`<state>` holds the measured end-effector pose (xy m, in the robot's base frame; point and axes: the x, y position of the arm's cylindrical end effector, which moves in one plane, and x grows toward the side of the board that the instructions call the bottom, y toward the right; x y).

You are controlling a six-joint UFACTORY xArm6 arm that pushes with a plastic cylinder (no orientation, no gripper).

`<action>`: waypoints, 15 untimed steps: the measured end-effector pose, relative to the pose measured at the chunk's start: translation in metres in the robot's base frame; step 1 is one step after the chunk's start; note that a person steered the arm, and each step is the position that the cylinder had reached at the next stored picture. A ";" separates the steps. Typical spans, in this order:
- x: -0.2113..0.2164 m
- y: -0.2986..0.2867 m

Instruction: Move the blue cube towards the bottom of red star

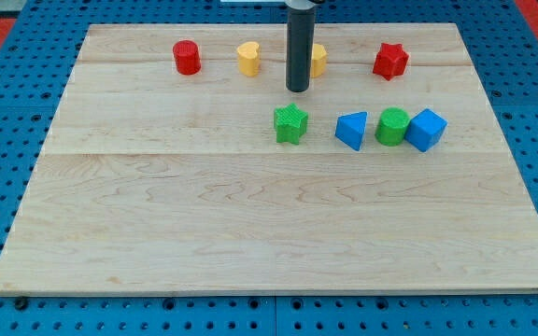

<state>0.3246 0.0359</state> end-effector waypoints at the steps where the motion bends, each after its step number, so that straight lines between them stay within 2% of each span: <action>1: -0.008 -0.004; 2: 0.001 0.011; 3: 0.009 0.120; 4: 0.020 0.186; 5: 0.081 0.215; 6: 0.120 0.215; 7: 0.119 0.144; 8: 0.062 0.127; 9: 0.058 0.120; 10: 0.092 0.119; 11: 0.103 0.197; 12: 0.095 0.233; 13: 0.093 0.170; 15: 0.069 0.158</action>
<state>0.3936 0.1937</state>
